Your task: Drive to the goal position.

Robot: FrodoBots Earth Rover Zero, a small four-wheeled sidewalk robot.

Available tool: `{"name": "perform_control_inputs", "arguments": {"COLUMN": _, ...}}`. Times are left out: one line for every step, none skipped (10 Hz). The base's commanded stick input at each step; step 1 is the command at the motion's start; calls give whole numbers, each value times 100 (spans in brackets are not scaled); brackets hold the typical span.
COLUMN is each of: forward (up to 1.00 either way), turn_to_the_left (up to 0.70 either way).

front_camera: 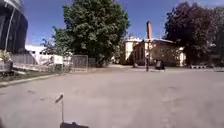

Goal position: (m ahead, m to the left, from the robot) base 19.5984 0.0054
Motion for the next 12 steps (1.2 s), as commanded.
{"name": "perform_control_inputs", "arguments": {"forward": 60, "turn_to_the_left": 0}}
{"name": "perform_control_inputs", "arguments": {"forward": 60, "turn_to_the_left": 0}}
{"name": "perform_control_inputs", "arguments": {"forward": 60, "turn_to_the_left": 0}}
{"name": "perform_control_inputs", "arguments": {"forward": 60, "turn_to_the_left": 0}}
{"name": "perform_control_inputs", "arguments": {"forward": 60, "turn_to_the_left": 0}}
{"name": "perform_control_inputs", "arguments": {"forward": 60, "turn_to_the_left": 0}}
{"name": "perform_control_inputs", "arguments": {"forward": 60, "turn_to_the_left": 0}}
{"name": "perform_control_inputs", "arguments": {"forward": 60, "turn_to_the_left": 0}}
{"name": "perform_control_inputs", "arguments": {"forward": 60, "turn_to_the_left": 0}}
{"name": "perform_control_inputs", "arguments": {"forward": 60, "turn_to_the_left": 0}}
{"name": "perform_control_inputs", "arguments": {"forward": 60, "turn_to_the_left": 0}}
{"name": "perform_control_inputs", "arguments": {"forward": 60, "turn_to_the_left": 0}}
